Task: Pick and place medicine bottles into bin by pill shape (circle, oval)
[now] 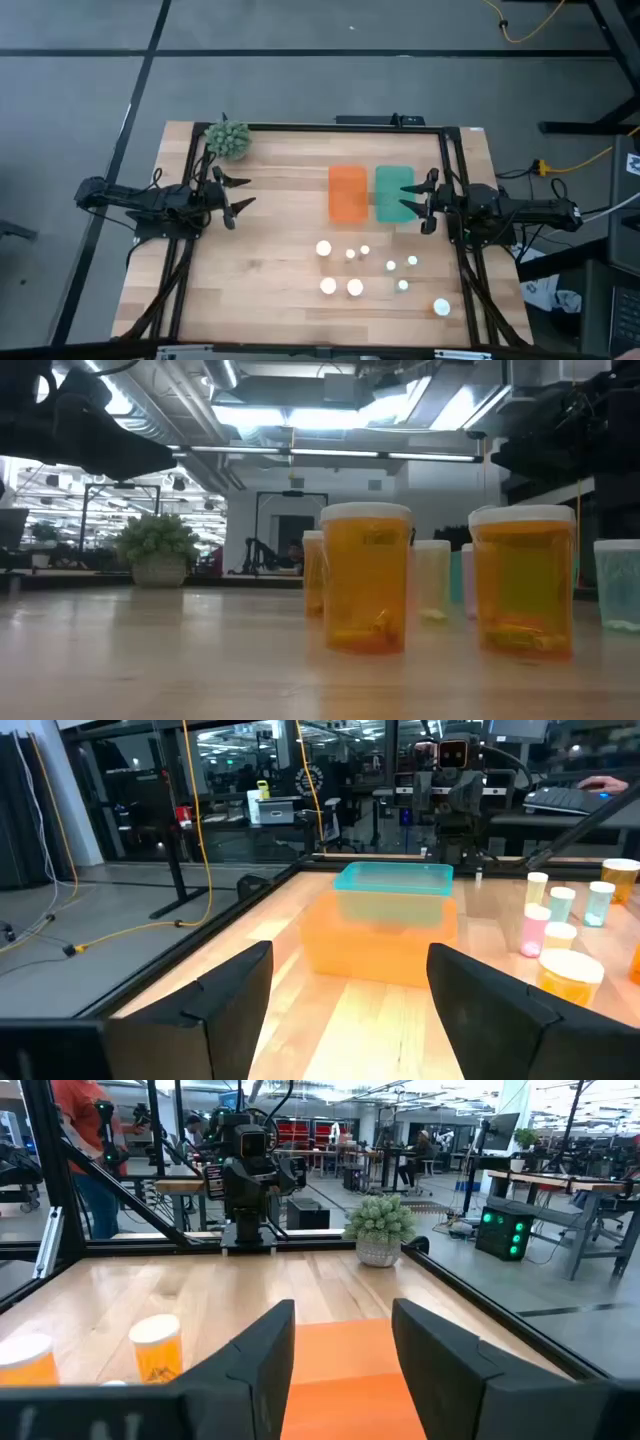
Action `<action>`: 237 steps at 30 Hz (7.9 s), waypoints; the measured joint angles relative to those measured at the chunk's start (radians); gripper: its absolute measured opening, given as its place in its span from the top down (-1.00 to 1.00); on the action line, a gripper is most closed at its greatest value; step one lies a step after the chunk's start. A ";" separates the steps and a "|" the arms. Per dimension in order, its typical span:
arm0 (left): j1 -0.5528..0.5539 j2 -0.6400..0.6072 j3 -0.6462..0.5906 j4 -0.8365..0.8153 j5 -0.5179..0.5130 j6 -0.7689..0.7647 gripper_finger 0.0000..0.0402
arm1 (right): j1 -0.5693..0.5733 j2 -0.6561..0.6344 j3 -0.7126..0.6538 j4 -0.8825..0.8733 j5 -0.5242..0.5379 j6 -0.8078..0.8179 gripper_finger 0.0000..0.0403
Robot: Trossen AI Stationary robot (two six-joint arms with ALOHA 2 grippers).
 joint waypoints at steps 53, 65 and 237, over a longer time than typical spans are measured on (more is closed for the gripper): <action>0.000 0.000 0.000 0.000 0.000 0.000 -0.28 | 0.000 0.000 0.000 0.000 0.000 0.000 0.14; 0.000 0.000 0.000 0.000 0.000 0.000 -0.28 | 0.000 0.000 0.000 0.011 0.000 0.088 0.14; 0.000 0.000 0.000 0.000 0.000 0.080 -0.28 | 0.737 1.122 0.805 -1.132 -0.220 1.180 -0.29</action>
